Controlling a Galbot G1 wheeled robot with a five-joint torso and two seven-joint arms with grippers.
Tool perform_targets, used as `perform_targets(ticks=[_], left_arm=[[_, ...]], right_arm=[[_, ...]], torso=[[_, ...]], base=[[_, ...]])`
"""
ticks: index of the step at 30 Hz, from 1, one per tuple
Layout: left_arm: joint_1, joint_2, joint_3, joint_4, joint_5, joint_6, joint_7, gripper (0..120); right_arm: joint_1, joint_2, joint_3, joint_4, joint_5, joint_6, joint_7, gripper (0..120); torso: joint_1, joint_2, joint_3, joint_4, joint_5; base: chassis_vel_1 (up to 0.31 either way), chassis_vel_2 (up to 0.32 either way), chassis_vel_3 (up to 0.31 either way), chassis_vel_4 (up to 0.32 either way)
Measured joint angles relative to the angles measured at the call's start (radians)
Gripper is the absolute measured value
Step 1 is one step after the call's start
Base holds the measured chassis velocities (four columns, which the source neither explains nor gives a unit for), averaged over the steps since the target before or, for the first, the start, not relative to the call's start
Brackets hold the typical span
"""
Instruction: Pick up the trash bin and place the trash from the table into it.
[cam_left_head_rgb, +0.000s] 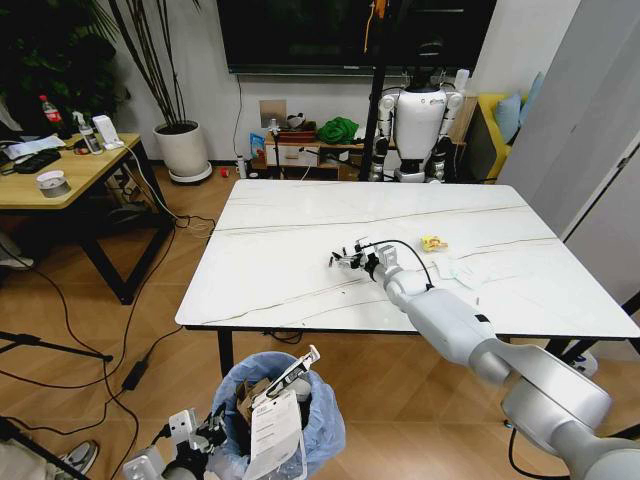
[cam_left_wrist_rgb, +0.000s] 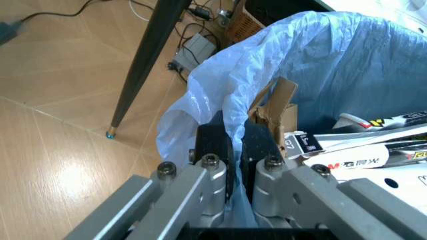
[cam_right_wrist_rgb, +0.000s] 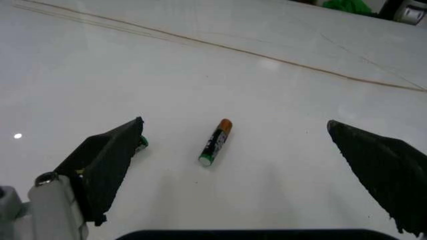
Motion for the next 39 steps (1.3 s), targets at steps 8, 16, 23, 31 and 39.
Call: perform_targets(ticks=[8, 16, 23, 31, 39], left_arm=[[0.003, -0.008, 0.000, -0.001, 0.006, -0.003, 0.004, 0], [0.005, -0.009, -0.001, -0.001, 0.006, -0.005, 0.006, 0], [0.007, -0.012, 0.000, 0.001, 0.009, -0.007, 0.010, 0], [0.006, -0.013, -0.001, 0.001, 0.009, -0.008, 0.010, 0], [0.005, -0.014, -0.001, 0.003, 0.009, -0.010, 0.011, 0]], right_arm=[[0.010, 0.026, 0.024, -0.065, -0.039, 0.015, -0.017, 99], [0.016, 0.048, 0.042, -0.111, -0.067, 0.023, -0.030, 99], [0.026, 0.060, 0.049, -0.139, -0.078, 0.026, -0.034, 99], [0.036, 0.092, 0.065, -0.201, -0.110, 0.036, -0.044, 98], [0.050, 0.113, 0.075, -0.238, -0.121, 0.041, -0.053, 97]], torso=[[0.000, 0.000, 0.000, 0.0001, 0.0000], [0.000, 0.000, 0.000, 0.0002, 0.0001], [0.000, 0.000, 0.000, 0.0001, 0.0001], [0.000, 0.000, 0.000, 0.0000, 0.0001], [0.000, 0.000, 0.000, 0.0001, 0.0001]], base=[[0.000, 0.000, 0.000, 0.000], [0.000, 0.000, 0.000, 0.000], [0.000, 0.000, 0.000, 0.000], [0.000, 0.000, 0.000, 0.000], [0.000, 0.000, 0.000, 0.000]])
